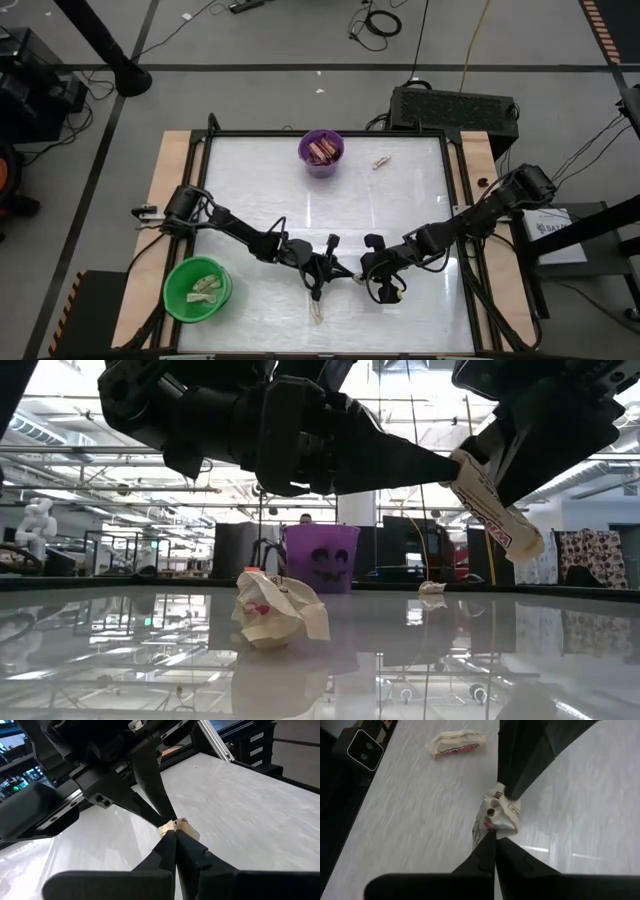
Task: Sort candy by brand, put in halloween buckets
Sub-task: Put the white chocolate into the green bucket
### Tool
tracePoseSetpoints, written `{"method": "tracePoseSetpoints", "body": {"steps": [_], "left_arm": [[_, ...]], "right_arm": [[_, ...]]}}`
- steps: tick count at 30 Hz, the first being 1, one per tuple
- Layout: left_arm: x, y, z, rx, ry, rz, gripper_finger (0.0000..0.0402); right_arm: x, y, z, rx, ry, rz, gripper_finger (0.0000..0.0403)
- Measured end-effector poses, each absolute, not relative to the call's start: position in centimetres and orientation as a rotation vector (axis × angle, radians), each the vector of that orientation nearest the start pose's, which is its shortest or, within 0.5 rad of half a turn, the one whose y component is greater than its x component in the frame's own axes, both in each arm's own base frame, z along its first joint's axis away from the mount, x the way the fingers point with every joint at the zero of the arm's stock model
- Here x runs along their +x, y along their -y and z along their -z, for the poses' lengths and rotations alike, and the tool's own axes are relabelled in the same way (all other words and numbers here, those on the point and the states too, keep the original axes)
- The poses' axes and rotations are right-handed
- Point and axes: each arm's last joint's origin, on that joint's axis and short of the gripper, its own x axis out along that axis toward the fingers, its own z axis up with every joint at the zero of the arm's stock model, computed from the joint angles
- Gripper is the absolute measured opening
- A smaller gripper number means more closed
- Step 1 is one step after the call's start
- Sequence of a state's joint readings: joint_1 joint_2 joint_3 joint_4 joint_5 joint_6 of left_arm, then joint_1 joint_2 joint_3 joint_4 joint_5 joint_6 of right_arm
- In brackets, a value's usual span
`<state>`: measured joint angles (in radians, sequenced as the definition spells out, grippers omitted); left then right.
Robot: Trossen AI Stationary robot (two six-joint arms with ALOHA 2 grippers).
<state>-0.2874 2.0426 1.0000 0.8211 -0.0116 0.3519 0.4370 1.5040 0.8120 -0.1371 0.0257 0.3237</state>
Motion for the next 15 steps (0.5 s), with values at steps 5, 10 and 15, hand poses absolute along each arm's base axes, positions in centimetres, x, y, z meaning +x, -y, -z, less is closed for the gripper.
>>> {"method": "tracePoseSetpoints", "body": {"steps": [5,10,15], "left_arm": [[39.3,11.6,-13.6,0.384,-0.165,0.310,0.0003],[39.1,11.5,-14.2,0.390,-0.188,0.295,0.0002],[38.0,11.7,-16.4,0.408,-0.276,0.290,0.0001]], "right_arm": [[26.7,-12.4,-18.5,0.109,-0.863,-0.247,0.0031],[26.7,-12.4,-18.5,0.111,-0.867,-0.242,0.0091],[26.4,-12.1,-18.4,0.082,-0.890,-0.203,0.0153]]}}
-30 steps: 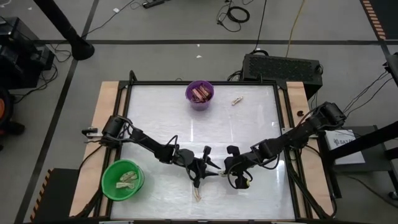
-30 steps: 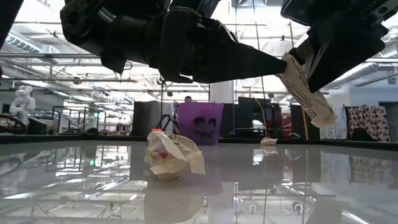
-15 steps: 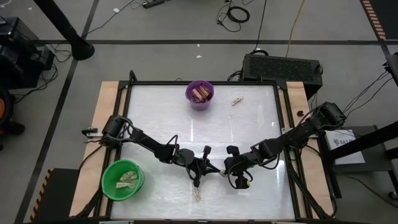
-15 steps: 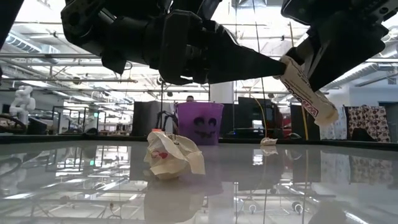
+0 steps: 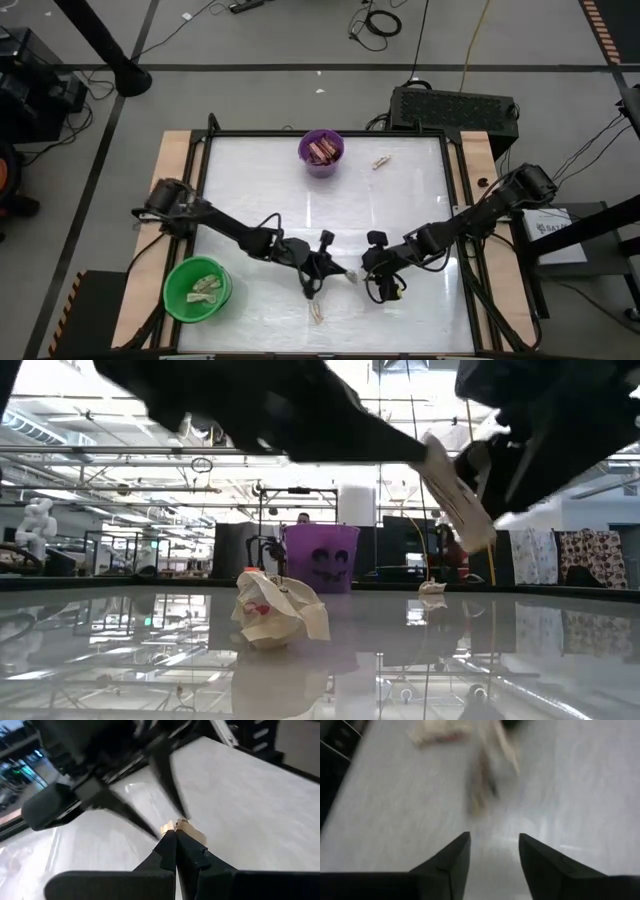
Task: Sort candy by brand, put in halloween buckets
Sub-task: Put the white chocolate into the green bucket
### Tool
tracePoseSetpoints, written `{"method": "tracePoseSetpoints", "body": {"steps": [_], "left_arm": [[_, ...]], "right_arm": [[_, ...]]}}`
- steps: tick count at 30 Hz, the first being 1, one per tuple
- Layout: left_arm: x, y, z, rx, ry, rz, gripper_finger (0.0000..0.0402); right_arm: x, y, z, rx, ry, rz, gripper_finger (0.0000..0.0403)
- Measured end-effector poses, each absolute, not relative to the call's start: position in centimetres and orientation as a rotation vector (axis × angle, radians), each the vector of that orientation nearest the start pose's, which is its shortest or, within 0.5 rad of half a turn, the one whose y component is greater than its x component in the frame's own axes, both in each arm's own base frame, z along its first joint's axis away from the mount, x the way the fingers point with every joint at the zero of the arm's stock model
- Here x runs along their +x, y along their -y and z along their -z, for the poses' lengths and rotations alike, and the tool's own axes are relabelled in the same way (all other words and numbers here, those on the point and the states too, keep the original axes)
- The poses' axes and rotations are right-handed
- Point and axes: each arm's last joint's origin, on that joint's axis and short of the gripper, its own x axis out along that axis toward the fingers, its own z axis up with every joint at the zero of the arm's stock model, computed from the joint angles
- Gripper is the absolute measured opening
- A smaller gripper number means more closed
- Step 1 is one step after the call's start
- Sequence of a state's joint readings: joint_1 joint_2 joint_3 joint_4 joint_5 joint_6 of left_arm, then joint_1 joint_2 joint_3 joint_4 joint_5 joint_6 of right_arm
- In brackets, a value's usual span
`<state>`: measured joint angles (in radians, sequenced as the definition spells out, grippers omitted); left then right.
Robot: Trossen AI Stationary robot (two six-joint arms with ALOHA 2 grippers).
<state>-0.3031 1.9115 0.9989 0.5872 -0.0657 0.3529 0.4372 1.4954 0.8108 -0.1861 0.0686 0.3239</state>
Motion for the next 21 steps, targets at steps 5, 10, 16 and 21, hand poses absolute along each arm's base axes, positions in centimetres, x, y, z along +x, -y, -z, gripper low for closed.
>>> {"method": "tracePoseSetpoints", "body": {"steps": [5,10,16,21], "left_arm": [[34.5,12.5,-20.2,0.438,-0.449,0.334,0.0001],[29.7,13.1,-25.7,0.261,-0.590,0.320,0.0001],[23.3,13.8,-31.8,-0.040,-0.728,0.293,0.0000],[18.6,13.8,-34.6,-0.312,-0.842,0.235,0.0000]], "right_arm": [[25.9,-11.9,-18.2,0.091,-0.941,-0.166,0.0191],[26.0,-11.9,-18.2,0.108,-0.938,-0.149,0.0201],[26.5,-11.8,-18.6,0.055,-0.849,-0.083,0.0201],[26.9,-11.9,-19.1,0.003,-0.772,-0.110,0.0201]]}}
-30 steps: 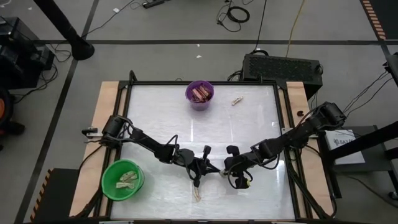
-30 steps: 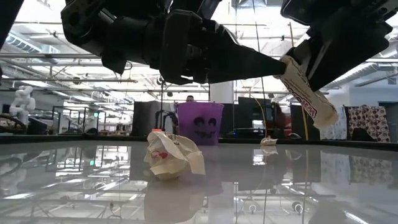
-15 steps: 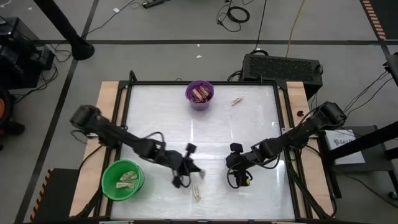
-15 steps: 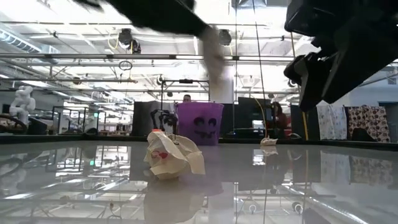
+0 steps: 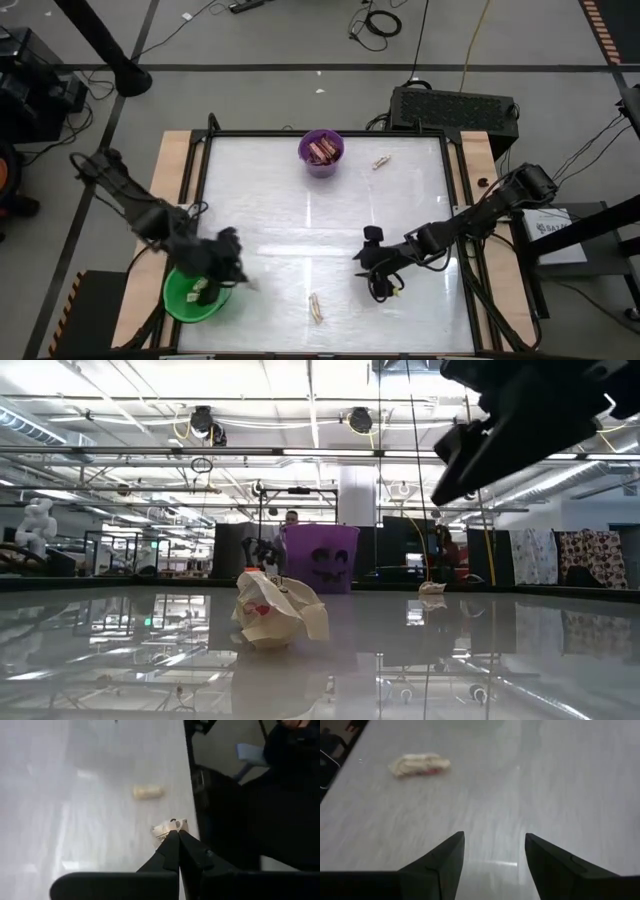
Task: Sort candy by brand, put in halloween buckets
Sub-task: Put the white chocolate into the green bucket
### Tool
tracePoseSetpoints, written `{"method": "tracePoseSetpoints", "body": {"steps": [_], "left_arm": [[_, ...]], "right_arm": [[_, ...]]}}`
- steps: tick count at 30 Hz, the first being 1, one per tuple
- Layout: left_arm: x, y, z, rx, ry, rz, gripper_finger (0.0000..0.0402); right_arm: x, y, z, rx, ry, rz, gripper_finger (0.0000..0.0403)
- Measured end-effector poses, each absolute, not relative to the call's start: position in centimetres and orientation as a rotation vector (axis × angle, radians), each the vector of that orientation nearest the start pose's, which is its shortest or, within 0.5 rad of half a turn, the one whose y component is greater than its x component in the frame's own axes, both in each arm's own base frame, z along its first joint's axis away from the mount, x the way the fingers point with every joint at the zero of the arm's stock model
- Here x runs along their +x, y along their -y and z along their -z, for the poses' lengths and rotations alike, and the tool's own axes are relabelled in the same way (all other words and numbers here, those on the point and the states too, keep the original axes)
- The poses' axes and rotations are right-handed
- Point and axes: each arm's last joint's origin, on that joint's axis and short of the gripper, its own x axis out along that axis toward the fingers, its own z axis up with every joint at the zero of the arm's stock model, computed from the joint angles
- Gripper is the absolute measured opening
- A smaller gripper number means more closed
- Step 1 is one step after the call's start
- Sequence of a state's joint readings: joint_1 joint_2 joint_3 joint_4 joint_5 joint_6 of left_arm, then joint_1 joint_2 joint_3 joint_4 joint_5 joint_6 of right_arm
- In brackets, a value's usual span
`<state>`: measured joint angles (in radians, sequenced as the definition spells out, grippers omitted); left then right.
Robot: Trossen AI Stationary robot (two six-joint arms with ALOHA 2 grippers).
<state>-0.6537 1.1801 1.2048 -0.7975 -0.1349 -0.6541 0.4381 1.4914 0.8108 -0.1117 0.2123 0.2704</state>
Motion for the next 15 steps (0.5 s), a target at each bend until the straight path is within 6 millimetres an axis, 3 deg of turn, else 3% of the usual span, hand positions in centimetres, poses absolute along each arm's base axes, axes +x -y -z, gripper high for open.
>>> {"method": "tracePoseSetpoints", "body": {"steps": [6,15], "left_arm": [[14.6,13.5,-34.4,-0.489,-1.045,0.094,0.0000],[11.7,14.5,-33.3,-0.608,-1.282,-0.055,0.0000]], "right_arm": [[27.1,-12.1,-19.3,-0.041,-0.739,-0.139,0.0201],[27.1,-12.0,-19.3,-0.095,-0.738,-0.160,0.0201]]}}
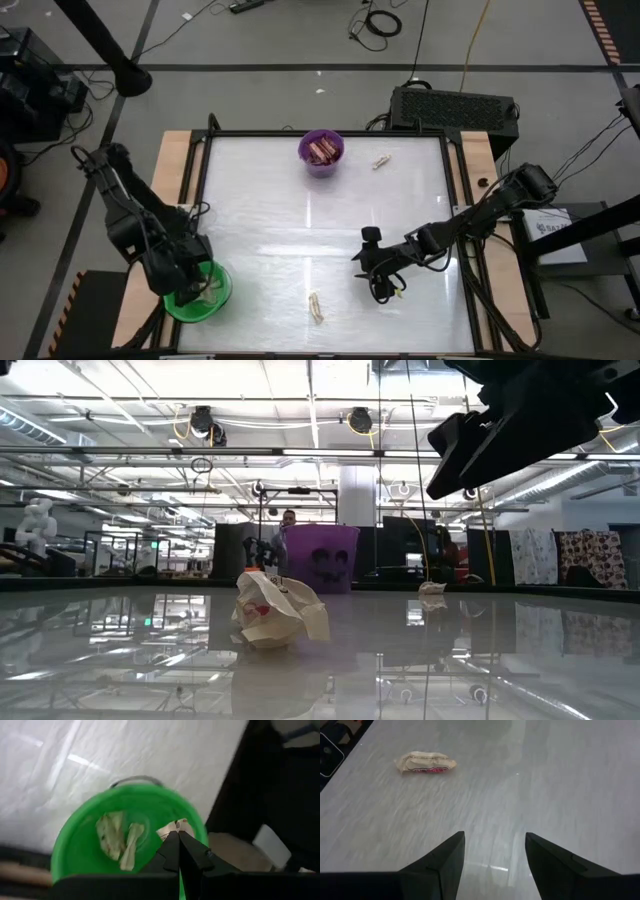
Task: Sort candy by brand, put in halloween buckets
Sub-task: Put the white chocolate into the green bucket
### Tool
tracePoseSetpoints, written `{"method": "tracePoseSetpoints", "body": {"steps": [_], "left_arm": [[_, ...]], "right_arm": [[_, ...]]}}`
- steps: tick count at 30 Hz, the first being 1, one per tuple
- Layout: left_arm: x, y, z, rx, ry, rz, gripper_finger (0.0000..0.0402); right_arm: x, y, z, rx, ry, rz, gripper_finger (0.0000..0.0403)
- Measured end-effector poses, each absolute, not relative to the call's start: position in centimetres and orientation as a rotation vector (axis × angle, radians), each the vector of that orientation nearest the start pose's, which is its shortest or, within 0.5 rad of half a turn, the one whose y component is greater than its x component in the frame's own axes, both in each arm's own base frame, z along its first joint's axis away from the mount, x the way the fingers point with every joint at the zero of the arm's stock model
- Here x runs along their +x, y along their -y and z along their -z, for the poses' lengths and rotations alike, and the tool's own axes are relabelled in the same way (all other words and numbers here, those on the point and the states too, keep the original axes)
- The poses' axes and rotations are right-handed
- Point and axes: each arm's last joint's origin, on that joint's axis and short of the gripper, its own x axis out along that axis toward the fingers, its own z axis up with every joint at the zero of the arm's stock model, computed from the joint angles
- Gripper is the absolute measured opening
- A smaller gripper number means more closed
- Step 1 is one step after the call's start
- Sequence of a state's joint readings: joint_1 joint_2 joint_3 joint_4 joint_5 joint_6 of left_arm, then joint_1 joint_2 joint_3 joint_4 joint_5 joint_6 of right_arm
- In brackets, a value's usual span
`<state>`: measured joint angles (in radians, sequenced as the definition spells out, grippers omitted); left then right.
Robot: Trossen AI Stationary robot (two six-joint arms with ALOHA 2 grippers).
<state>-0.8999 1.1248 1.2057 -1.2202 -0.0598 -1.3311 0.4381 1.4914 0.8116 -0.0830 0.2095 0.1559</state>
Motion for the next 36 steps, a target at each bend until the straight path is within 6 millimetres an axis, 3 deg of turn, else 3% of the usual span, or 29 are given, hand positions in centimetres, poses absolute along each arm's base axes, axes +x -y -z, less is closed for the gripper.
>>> {"method": "tracePoseSetpoints", "body": {"steps": [5,19,27,31,36], "left_arm": [[11.3,14.8,-32.8,-0.604,-1.332,-0.135,0.0002],[10.8,14.7,-32.0,-0.500,-1.398,-0.219,0.0059],[12.5,14.7,-32.3,-0.564,-1.254,-0.194,0.0068],[14.5,14.8,-32.9,-0.391,-1.030,-0.071,0.0068],[18.0,16.2,-32.6,0.079,-0.765,0.017,0.0068]], "right_arm": [[27.1,-12.0,-19.3,-0.105,-0.736,-0.165,0.0201],[27.2,-12.0,-19.3,-0.105,-0.733,-0.165,0.0201],[27.4,-12.1,-19.6,-0.131,-0.693,-0.180,0.0201],[27.7,-12.3,-20.0,-0.141,-0.644,-0.193,0.0201],[27.7,-12.3,-20.1,-0.146,-0.632,-0.197,0.0201]]}}
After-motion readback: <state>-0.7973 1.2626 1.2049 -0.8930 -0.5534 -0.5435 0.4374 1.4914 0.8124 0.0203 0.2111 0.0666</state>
